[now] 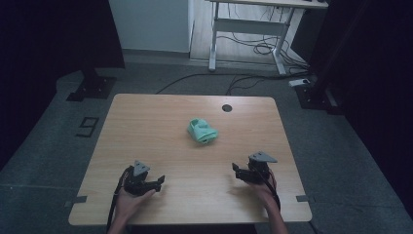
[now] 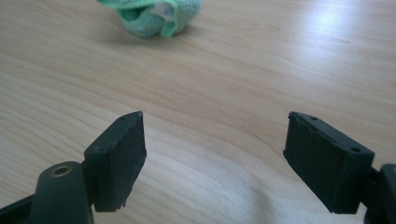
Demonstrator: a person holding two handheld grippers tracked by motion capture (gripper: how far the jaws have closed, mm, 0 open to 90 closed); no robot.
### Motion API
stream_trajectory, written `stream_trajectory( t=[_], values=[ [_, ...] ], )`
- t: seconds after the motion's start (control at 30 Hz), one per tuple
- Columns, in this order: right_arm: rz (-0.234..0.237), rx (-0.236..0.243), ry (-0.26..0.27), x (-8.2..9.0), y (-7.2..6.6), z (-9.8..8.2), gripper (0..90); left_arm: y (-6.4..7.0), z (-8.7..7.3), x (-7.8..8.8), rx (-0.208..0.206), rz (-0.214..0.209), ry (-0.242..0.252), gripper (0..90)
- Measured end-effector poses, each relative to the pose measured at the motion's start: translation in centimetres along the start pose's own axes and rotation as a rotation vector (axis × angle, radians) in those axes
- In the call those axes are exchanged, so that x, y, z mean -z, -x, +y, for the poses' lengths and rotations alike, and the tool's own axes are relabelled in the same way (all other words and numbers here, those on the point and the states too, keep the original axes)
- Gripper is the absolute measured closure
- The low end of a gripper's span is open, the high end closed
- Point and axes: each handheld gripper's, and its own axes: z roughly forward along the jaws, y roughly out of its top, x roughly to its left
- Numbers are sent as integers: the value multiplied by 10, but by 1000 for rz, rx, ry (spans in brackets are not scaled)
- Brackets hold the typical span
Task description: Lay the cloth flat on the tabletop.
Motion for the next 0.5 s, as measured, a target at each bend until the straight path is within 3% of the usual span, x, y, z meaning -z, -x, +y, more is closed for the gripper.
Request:
stream_trajectory(
  t=[0.13,0.17,0.23,0.33,0.5],
  values=[
    [23,-2,28,-3,-4,8,226,-3,-1,2,9,-6,-1,214],
    [25,4,25,-4,-6,10,226,-4,-1,2,26,-45,4,211],
    [22,17,16,-8,-9,12,226,-3,0,4,44,-76,24,203],
    [27,25,4,-15,-12,18,229,0,2,6,16,-72,31,209],
    [40,31,-3,-21,-12,27,223,0,1,6,14,-51,53,221]
  ],
)
